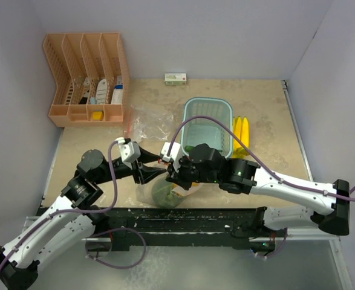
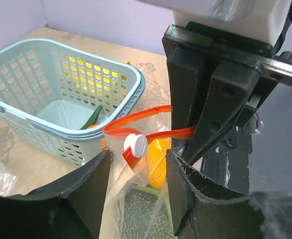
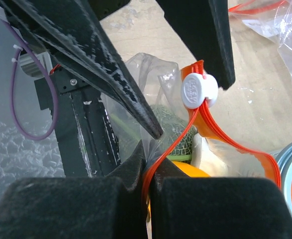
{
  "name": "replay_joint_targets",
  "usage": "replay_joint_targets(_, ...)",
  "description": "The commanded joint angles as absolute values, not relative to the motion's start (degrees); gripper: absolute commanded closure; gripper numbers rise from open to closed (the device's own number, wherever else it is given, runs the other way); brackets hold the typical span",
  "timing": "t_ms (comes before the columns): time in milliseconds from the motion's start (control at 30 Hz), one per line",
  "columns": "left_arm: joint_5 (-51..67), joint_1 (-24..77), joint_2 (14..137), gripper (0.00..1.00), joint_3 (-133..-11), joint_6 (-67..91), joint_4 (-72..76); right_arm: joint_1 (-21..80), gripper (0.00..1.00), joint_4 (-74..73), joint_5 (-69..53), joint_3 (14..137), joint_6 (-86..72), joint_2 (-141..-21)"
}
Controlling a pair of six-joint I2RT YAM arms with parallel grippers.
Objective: Place the food in the zip-top bag and seal the zipper
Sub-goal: Zip the zipper food storage bag at the center of the board.
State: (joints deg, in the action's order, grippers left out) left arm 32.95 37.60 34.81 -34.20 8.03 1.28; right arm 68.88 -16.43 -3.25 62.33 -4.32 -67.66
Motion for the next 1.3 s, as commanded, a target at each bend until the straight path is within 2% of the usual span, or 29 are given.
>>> replay_joint_targets(0,36.7,37.8,37.1,0.49,-33.2,11.0,7.3,69.1,1.00,-13.7,-4.4,62.2,-3.4,-65.0)
replay_joint_targets(67,37.9,37.7,37.7,0.50,-32.3,12.4,8.9,69.1,1.00,-13.8,-4.2,62.1,-3.4,-64.8)
replay_joint_targets(200,38.7,37.7,38.5,0.44,-31.4,14.0,10.9,69.1,1.00,-13.9,-4.0,61.9,-3.2,-64.2)
replay_joint_targets(300,39.0,37.8,39.0,0.50,-31.6,13.7,11.4,69.1,1.00,-14.1,-4.3,61.7,-3.2,-64.1)
replay_joint_targets(400,40.0,37.8,39.3,0.71,-31.7,13.5,12.4,69.1,1.00,-14.2,-4.1,61.6,-3.2,-64.0)
replay_joint_targets(467,40.6,37.8,39.3,0.94,-32.1,12.6,11.9,69.1,1.00,-14.3,-3.7,61.7,-3.2,-64.0)
replay_joint_targets(500,40.7,37.8,39.1,1.00,-32.4,11.7,11.2,69.1,1.00,-14.4,-3.4,61.8,-3.3,-64.1)
replay_joint_targets(733,36.6,37.8,36.4,1.00,-38.3,1.8,-3.0,69.1,1.00,-15.7,-1.2,62.2,-3.6,-63.9)
replay_joint_targets(833,35.3,37.7,34.6,1.00,-39.0,-1.5,-6.9,69.1,0.80,-16.1,-1.1,61.9,-3.5,-63.3)
replay_joint_targets(1000,34.8,37.8,32.9,1.00,-38.3,-4.9,-8.0,69.1,0.65,-18.7,-0.4,63.2,-3.4,-62.8)
replay_joint_targets(1133,35.7,37.8,33.3,1.00,-39.7,-8.5,-10.4,69.1,0.59,-20.0,-1.4,65.5,-2.5,-61.4)
replay_joint_targets(1267,37.7,37.8,34.4,1.00,-42.9,-12.4,-13.5,69.1,0.57,-16.9,-10.4,67.6,2.2,-59.0)
